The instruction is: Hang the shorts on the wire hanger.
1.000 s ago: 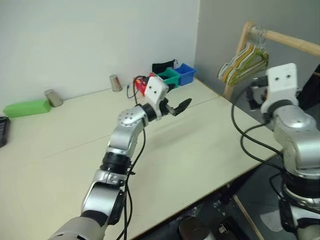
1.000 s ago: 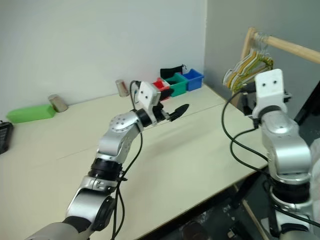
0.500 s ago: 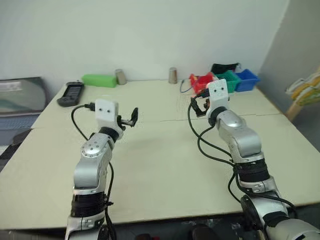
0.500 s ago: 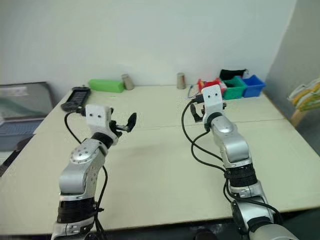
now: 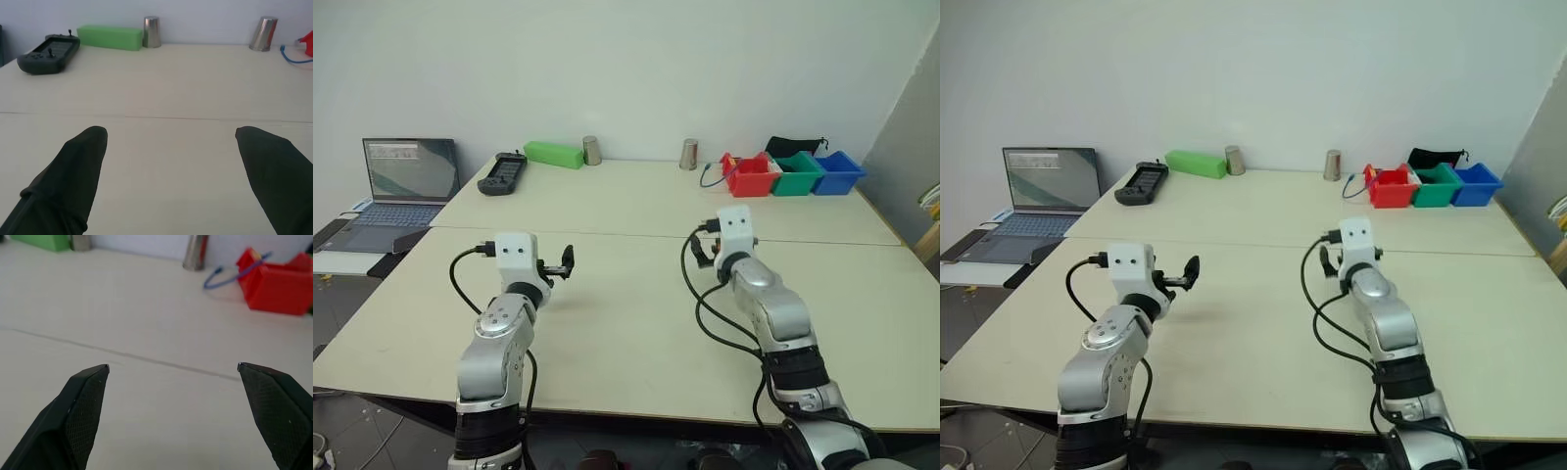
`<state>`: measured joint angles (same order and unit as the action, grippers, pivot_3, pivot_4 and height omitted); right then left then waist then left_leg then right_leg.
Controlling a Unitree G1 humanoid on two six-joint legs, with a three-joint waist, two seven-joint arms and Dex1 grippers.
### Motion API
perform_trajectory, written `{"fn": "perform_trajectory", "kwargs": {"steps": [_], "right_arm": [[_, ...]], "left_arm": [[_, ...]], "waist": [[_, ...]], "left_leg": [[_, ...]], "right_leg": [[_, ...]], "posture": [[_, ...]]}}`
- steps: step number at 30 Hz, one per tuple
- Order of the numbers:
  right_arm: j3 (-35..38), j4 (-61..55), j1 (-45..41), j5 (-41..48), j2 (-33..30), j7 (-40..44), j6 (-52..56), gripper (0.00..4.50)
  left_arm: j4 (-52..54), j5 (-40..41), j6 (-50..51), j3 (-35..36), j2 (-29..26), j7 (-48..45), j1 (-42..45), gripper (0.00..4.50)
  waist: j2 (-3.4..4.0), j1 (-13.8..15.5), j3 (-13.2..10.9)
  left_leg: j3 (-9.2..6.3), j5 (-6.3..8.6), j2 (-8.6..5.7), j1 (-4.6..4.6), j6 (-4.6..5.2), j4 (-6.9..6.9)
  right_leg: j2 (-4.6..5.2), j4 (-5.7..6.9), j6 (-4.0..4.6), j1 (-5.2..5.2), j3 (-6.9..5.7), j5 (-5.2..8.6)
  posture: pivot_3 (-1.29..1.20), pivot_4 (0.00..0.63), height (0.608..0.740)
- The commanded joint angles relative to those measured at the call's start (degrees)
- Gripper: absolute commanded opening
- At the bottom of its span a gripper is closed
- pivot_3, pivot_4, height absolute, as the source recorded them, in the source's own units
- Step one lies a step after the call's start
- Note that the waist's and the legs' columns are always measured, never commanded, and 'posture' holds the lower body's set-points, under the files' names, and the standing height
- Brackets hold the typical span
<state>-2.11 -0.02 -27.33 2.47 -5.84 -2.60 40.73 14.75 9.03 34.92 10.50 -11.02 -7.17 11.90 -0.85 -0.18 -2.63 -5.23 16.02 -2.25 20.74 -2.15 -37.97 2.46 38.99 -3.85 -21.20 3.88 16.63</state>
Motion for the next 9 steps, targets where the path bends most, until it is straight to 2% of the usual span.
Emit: {"fn": "perform_trajectory", "kwargs": {"steps": [1,9], "right_arm": [[2.4,-5.1,0.7,-1.2,-0.2,-1.9,0.2,4.46],[4.4,-9.3,4.7,-2.5,-0.5,-3.2,2.1,4.46]], "left_arm": [[-0.8,0.4,-1.1,-1.2,-0.6,-1.1,3.2,4.5],[-5.8,1.3,-1.4,-2.9,-1.4,-4.5,6.6,4.5]], "waist": [[0.0,-0.2,0.0],[0.0,-2.3,0.0]], "left_leg": [[0.01,0.0,0.03,0.02,0.0,0.01],[0.04,0.0,0.11,0.02,-0.01,0.02]], "right_leg": [[-0.05,0.0,0.02,-0.02,0.02,-0.01],[-0.14,-0.04,0.02,-0.01,0.06,-0.01]], "posture": [[-0.02,0.0,0.74],[-0.1,0.0,0.74]]}}
